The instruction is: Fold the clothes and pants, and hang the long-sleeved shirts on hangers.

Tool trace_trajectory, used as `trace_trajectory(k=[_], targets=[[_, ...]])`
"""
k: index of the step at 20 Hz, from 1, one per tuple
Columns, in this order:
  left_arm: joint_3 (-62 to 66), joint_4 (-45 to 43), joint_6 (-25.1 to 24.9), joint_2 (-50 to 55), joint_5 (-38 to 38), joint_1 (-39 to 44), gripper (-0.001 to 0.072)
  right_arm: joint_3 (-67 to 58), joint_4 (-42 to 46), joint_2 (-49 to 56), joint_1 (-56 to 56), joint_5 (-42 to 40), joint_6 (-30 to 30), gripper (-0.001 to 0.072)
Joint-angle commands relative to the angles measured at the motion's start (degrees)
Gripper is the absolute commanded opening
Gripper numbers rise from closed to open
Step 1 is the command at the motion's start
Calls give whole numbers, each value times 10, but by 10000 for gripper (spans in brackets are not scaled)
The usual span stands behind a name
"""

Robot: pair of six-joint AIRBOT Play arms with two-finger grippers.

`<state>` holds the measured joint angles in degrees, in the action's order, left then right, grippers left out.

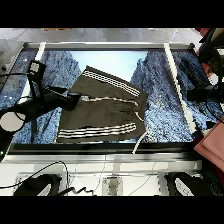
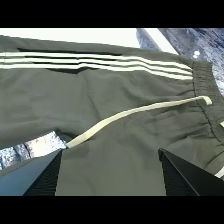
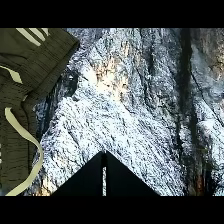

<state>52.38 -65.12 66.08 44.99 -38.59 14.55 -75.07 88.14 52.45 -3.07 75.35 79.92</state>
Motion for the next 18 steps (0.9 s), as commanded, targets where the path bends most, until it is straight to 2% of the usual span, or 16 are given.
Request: trace_trajectory(k=[1, 3, 5, 9, 10, 11, 12, 13, 18], targets=[[0, 0, 0, 0, 0, 0, 696, 10, 31, 9, -3, 4, -2, 31], [0, 0, 0, 0, 0, 0, 696, 50, 20, 25, -14, 16, -18, 30], [0, 0, 0, 0, 0, 0, 696, 128, -20, 48, -26, 15, -58, 30], [0, 0, 0, 0, 0, 0, 696, 290, -256, 113, -73, 14, -223, 30], [0, 0, 0, 0, 0, 0, 695, 318, -294, 131, -83, 1, -229, 47], [0, 0, 0, 0, 0, 0, 696, 342, -322, 146, -89, -22, -224, 225], [0, 0, 0, 0, 0, 0, 696, 363, -341, 159, -92, -53, -209, 471], [0, 0, 0, 0, 0, 0, 696, 376, -349, 171, -91, -80, -193, 510], [0, 0, 0, 0, 0, 0, 696, 385, -476, 251, -91, -141, -204, 512]])
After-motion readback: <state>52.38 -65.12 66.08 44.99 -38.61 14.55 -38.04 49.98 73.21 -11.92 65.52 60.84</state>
